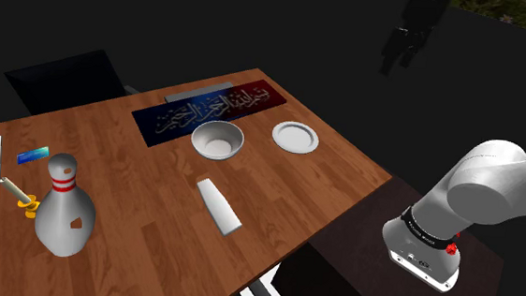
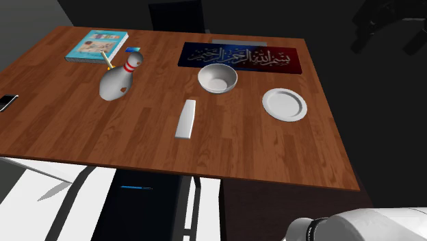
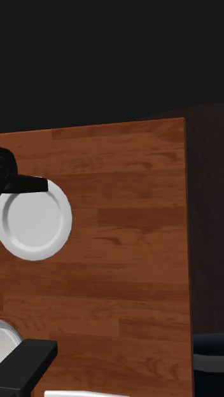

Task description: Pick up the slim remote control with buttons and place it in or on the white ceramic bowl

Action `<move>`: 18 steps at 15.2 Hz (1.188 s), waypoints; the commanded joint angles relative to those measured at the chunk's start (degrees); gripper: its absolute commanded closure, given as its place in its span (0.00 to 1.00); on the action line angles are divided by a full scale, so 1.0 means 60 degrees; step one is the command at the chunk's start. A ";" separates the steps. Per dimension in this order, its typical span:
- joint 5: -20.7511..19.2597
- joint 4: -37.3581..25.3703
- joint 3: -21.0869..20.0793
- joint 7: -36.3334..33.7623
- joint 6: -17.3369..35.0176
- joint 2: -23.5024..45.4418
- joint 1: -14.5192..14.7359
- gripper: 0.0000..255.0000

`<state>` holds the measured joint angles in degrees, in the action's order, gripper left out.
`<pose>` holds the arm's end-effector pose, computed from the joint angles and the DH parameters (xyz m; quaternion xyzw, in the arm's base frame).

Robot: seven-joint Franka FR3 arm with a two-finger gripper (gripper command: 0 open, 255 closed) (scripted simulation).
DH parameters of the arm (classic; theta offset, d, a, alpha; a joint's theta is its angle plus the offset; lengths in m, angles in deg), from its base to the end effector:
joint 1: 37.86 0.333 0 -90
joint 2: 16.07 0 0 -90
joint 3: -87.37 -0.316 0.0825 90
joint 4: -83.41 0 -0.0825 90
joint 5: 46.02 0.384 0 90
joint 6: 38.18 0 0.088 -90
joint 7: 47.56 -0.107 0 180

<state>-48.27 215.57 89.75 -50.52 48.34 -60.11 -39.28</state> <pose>0.3047 -0.0289 0.6029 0.9984 -0.0538 -0.0142 0.0052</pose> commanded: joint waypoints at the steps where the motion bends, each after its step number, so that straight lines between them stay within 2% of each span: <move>1: 0.0000 0.0000 0.0000 0.0000 0.0000 0.0000 0.0000 0.00; 10: 0.0941 0.1409 -0.1359 -0.1514 0.2215 0.0764 0.0535 0.00; 18: 0.1542 0.1825 -0.2624 -0.2830 0.4364 0.2404 0.0973 0.00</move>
<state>-39.29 226.40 74.83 -66.64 72.56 -47.38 -33.62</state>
